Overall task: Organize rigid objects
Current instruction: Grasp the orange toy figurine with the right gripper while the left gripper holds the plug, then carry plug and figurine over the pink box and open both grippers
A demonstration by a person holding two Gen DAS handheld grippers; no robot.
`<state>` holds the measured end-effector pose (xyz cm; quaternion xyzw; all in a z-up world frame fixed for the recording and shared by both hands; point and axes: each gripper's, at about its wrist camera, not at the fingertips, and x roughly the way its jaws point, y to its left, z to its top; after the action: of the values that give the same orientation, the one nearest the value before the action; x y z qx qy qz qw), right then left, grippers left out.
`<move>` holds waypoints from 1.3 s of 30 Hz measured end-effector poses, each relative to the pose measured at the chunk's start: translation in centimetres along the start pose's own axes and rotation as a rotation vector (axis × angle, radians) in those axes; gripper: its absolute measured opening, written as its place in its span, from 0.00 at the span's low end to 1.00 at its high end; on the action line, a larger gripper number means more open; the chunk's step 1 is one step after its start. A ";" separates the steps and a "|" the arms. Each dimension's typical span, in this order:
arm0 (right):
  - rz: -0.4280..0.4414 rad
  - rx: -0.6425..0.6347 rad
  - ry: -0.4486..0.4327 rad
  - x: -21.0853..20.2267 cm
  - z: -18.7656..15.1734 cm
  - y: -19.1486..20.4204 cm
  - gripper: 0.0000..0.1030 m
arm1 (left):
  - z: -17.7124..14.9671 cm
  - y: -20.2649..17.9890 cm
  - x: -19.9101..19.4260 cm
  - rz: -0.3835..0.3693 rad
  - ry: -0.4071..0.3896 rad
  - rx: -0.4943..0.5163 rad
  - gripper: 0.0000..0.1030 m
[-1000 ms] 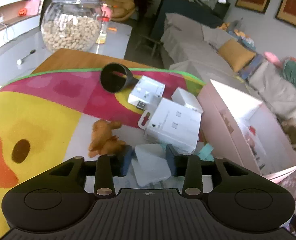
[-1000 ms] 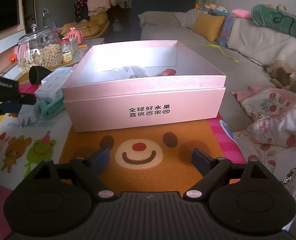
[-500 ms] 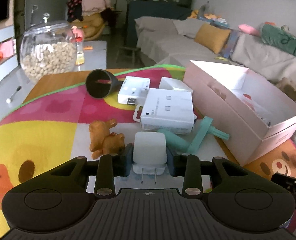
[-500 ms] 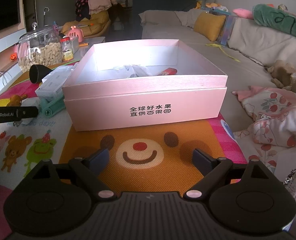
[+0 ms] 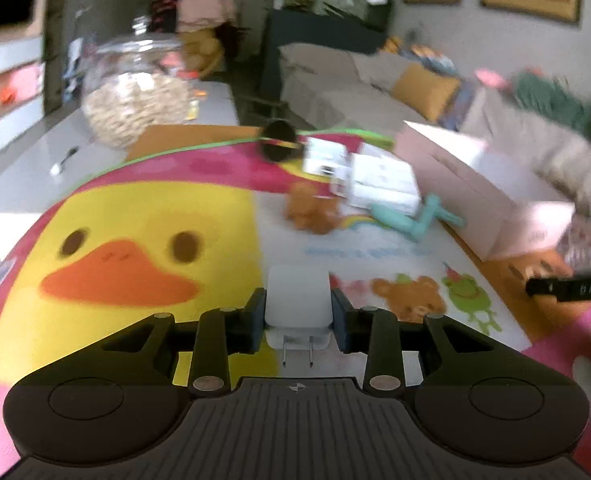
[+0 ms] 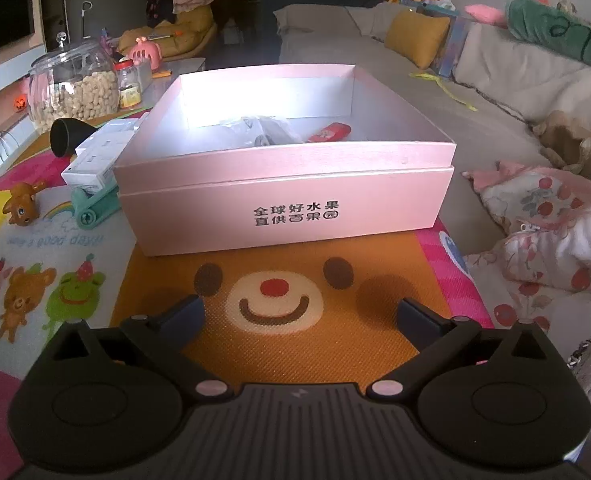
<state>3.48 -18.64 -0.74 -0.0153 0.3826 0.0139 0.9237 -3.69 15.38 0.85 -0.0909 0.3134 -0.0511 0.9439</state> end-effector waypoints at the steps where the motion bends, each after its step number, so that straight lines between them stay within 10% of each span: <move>1: -0.009 0.003 0.006 -0.1 0.1 0.2 0.98 | 0.0 0.7 -0.3 -0.015 -0.007 -0.038 0.36; 11: 0.412 -0.318 -0.151 -3.2 4.9 11.7 0.75 | -0.3 1.7 -0.6 -0.069 -0.031 -0.105 0.36; 19: 0.452 -0.327 -0.007 3.7 8.4 20.0 0.58 | -0.5 2.1 -0.6 -0.081 -0.033 -0.122 0.36; 22: 0.446 -0.337 0.049 5.5 8.1 20.6 0.37 | -0.5 2.2 -0.6 -0.084 -0.033 -0.128 0.36; 33: 0.400 -0.295 -0.098 -5.6 5.3 11.7 0.37 | -0.7 1.0 -1.1 -0.093 -0.048 -0.082 0.36; 39: 0.249 -0.149 -0.196 -10.5 1.1 3.1 0.37 | -1.6 -3.6 -0.9 -0.258 0.053 0.023 0.36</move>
<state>-3.26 -15.69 7.42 -0.0347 0.2875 0.1581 0.9440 -5.52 11.81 0.88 -0.1185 0.3234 -0.1783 0.9217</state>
